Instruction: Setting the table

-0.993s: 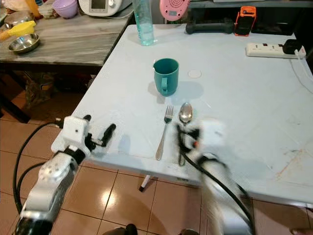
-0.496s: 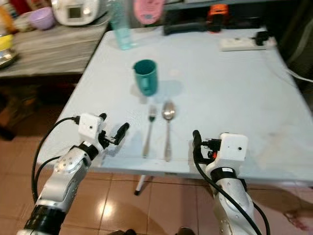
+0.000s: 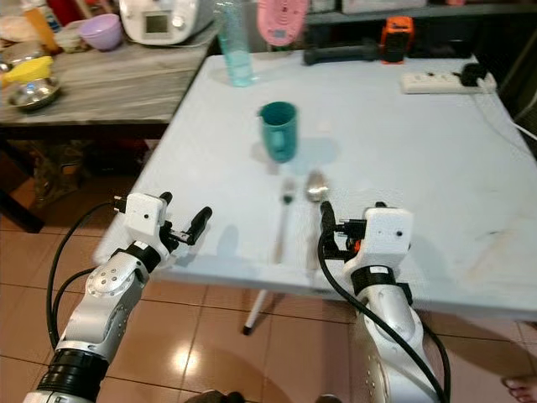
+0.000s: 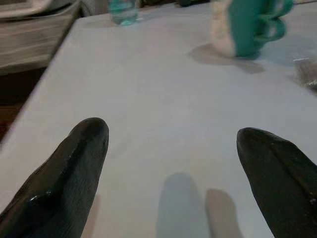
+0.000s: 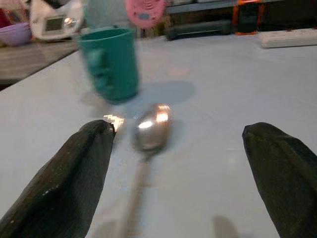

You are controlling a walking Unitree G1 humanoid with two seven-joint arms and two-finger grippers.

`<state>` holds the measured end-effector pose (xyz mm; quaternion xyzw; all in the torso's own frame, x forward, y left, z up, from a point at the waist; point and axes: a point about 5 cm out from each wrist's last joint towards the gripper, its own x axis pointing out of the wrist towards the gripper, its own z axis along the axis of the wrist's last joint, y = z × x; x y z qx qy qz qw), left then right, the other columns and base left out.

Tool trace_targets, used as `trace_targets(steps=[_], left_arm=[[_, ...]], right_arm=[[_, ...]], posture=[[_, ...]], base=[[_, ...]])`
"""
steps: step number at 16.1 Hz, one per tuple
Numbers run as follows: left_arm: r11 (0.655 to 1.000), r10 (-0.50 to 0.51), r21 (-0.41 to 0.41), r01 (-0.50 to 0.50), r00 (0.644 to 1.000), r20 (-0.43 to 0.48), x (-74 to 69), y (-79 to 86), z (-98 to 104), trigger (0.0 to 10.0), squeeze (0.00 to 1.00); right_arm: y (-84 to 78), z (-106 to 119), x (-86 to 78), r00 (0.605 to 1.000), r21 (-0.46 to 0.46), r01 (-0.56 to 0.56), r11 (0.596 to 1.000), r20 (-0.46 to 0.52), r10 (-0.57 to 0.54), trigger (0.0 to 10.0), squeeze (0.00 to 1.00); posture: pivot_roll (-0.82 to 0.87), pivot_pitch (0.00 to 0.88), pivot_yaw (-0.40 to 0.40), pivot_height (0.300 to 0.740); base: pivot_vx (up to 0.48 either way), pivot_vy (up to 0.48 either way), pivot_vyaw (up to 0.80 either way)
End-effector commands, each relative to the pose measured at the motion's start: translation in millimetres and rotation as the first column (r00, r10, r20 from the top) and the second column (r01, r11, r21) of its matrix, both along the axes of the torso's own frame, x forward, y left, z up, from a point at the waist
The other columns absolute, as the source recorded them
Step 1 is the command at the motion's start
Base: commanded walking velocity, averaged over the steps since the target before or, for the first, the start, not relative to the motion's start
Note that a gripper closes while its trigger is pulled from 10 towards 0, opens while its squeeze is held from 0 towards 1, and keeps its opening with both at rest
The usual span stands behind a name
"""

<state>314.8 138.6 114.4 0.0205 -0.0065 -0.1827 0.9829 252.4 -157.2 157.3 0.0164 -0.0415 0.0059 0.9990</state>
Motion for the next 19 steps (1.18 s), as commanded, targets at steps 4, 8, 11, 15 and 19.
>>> trace_targets(steps=[4,8,11,15,19], left_arm=[[0.999,0.040,0.016,-0.040,0.999,0.004,-2.2,11.8,0,10.0,0.00],[1.000,-0.001,0.018,0.001,1.000,-0.003,-8.4,3.3,-4,10.0,0.00],[1.000,-0.023,0.005,0.023,1.000,-0.014,-11.3,-1.8,-5,10.0,0.00],[0.998,-0.054,-0.009,0.054,0.998,-0.017,-16.2,-10.3,-5,10.0,0.00],[0.990,-0.139,-0.041,0.137,0.989,-0.050,-27.7,-21.0,-8,10.0,0.00]], right_arm=[[6.3,-2,0.4,1.000,0.008,-0.007,1.000,0.001,0.007,10.0,0.00],[4.2,-3,-2.6,1.000,0.016,0.030,0.999,-0.009,-0.029,10.0,0.00],[1.2,-7,-4.3,0.998,0.012,0.056,0.998,-0.022,-0.056,10.0,0.00],[-0.2,-3,-0.8,0.997,0.030,0.074,0.997,-0.019,-0.073,10.0,0.00],[-7.0,2,10.5,0.995,0.044,0.100,0.994,-0.021,-0.099,10.0,0.00]], posture=[[-0.19,0.111,0.155,0.740],[-0.19,0.125,0.156,0.740],[-0.19,0.131,0.160,0.740],[-0.19,0.140,0.159,0.740],[-0.18,0.150,0.155,0.740]], base=[[0.000,0.382,0.00],[0.000,0.000,0.00],[0.000,0.000,0.00],[0.000,0.000,0.00],[0.000,0.000,0.00]])
